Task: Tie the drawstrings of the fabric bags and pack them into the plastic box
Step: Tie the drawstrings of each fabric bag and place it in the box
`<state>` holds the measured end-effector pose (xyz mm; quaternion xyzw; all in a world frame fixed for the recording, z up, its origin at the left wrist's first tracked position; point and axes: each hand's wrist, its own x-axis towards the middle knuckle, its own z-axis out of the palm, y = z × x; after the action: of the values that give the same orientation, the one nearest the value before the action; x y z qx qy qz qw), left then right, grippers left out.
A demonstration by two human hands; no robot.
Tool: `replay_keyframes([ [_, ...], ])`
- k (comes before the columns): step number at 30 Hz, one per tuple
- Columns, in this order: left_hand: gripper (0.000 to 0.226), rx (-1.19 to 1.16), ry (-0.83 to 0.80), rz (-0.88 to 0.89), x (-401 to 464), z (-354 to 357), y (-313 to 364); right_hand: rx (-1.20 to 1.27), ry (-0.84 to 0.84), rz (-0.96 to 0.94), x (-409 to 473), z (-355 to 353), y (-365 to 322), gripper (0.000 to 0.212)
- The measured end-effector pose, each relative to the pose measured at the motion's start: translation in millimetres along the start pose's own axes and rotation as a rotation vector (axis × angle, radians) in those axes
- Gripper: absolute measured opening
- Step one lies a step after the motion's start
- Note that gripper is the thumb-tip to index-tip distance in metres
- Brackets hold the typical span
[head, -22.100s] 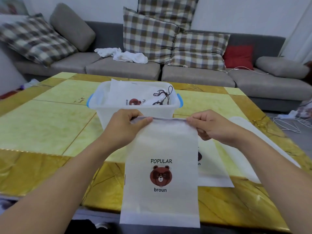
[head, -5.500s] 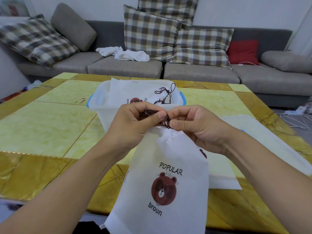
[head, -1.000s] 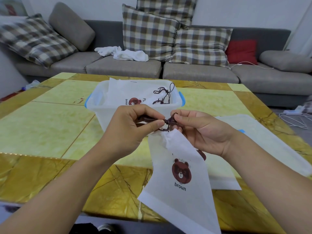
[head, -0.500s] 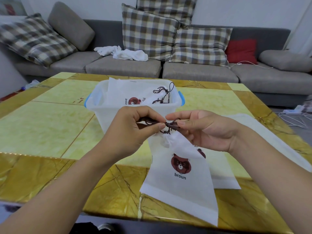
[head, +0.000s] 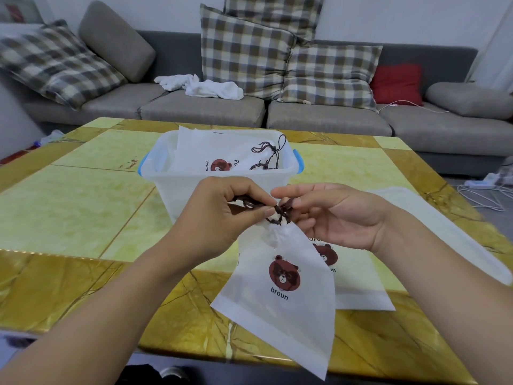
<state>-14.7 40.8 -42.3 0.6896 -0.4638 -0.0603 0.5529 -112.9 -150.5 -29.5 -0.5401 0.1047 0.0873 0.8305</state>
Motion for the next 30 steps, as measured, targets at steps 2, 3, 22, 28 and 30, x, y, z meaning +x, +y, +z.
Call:
replay_keyframes([
  [2, 0.013, -0.002, 0.010, -0.001, 0.4, -0.7, 0.0, 0.009, -0.005, 0.009, -2.7, -1.9, -2.5, 0.037],
  [3, 0.012, -0.003, 0.011, -0.006, 0.4, -0.8, 0.1, 0.004, -0.008, 0.012, -3.9, -2.5, -4.0, 0.039],
  [22, 0.008, 0.031, 0.014, -0.061, -0.6, -1.3, -2.4, -0.708, 0.162, -0.285, -0.5, 9.7, 4.2, 0.033],
  [28, 0.007, 0.035, 0.003, -0.056, -0.4, -0.5, -1.5, -0.836, 0.250, -0.374, -0.3, 11.9, 5.1, 0.031],
  [30, 0.007, 0.027, 0.002, -0.055, -0.1, -0.2, -1.2, -0.956, 0.302, -0.435, 1.1, 15.0, 6.8, 0.026],
])
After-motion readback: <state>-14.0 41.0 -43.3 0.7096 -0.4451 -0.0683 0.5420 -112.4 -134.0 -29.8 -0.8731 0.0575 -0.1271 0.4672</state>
